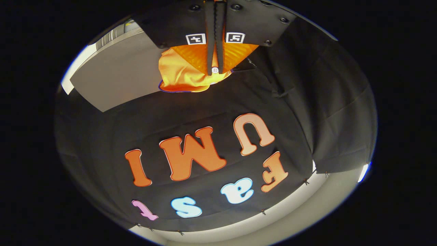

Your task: Put the clothes into the washing machine and then close the washing machine lid.

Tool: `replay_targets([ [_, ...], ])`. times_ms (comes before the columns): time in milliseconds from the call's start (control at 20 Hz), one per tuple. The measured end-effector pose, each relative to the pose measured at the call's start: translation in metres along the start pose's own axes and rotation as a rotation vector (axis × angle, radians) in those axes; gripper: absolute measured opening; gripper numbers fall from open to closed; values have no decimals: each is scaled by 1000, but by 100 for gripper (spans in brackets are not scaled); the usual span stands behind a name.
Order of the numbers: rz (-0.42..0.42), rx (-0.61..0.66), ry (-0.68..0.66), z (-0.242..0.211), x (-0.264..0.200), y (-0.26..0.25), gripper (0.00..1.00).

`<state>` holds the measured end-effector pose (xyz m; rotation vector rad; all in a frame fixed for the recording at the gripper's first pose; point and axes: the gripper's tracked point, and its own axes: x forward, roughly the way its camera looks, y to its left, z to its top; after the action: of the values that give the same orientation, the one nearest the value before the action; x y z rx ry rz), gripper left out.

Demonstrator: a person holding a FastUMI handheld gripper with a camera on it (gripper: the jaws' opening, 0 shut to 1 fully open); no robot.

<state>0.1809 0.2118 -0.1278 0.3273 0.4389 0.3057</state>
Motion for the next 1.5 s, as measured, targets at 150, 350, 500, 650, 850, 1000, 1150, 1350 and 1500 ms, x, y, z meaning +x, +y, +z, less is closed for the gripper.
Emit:
replay_targets([
  [150,26,-5,53,-29,25,32,8],
  [350,44,-6,123,-69,62,54,8],
  [500,43,-3,171,-101,91,57,8],
  [650,33,-6,221,-132,122,53,8],
  [850,18,-18,290,-179,166,41,8],
  [1000,-2,-16,331,-213,203,24,8],
  [1150,-21,2,365,-246,240,8,8],
  [1350,-56,11,426,-298,262,-10,8],
  [1500,-75,-6,466,-327,272,-20,8],
])
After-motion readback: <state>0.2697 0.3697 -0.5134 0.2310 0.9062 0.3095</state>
